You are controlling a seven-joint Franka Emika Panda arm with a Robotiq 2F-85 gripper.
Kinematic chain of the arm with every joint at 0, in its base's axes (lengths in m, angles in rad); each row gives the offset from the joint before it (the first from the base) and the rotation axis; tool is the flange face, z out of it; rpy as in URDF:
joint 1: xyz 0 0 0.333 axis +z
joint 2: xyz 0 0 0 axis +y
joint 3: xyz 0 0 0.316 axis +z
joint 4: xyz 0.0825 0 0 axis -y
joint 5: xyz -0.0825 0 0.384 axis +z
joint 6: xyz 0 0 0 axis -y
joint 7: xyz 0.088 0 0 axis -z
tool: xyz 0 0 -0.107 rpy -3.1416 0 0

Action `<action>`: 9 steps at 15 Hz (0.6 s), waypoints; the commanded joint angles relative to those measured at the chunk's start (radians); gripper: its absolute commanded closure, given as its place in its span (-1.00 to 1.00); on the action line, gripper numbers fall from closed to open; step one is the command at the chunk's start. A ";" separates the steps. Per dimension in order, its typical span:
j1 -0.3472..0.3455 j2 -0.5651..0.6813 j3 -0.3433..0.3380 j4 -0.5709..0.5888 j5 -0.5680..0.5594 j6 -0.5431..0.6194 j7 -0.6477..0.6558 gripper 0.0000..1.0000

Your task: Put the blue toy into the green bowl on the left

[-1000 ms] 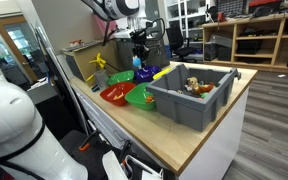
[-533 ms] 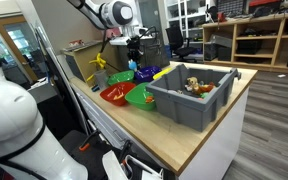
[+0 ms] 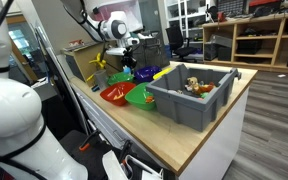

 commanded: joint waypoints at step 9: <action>0.080 0.320 0.044 0.387 0.019 -0.007 -0.018 0.92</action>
